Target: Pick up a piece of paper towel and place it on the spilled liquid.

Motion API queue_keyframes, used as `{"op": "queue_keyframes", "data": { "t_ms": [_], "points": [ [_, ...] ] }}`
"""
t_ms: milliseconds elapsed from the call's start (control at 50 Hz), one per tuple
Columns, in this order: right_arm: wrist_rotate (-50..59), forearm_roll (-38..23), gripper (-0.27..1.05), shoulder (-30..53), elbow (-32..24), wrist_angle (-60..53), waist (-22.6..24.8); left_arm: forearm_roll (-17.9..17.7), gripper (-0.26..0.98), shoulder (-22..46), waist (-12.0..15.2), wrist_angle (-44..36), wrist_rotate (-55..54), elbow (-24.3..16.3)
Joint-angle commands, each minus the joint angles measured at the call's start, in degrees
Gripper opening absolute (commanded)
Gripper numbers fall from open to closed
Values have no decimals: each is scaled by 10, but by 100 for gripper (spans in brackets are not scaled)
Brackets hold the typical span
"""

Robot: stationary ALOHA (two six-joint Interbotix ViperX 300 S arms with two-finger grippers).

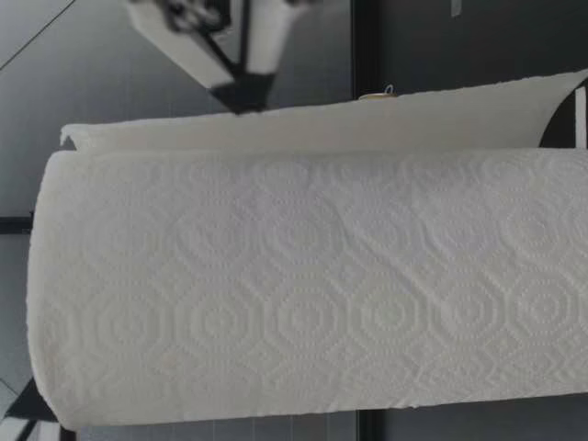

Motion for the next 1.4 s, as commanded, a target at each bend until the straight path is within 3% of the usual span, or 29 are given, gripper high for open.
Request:
{"op": "queue_keyframes", "data": {
  "t_ms": [0, 660, 1140, 1260, 1380],
  "points": [
    [1, -1, 71, -5, -9, -3, -16, -2, 1, -5, 2, 0, -1, -8],
    [-2, 0, 71, -24, 23, -8, -95, -4, 1, -11, 2, 6, -3, 2],
    [-3, -58, 70, -40, 24, -31, -137, -4, 1, -9, 2, 7, -8, 6],
    [-3, -63, 60, -45, 25, -40, -138, -4, 1, -8, 2, 7, -9, 6],
    [-4, -62, 38, -47, 26, -39, -138, -4, 1, -5, 2, 7, -11, 6]
  ]
}}
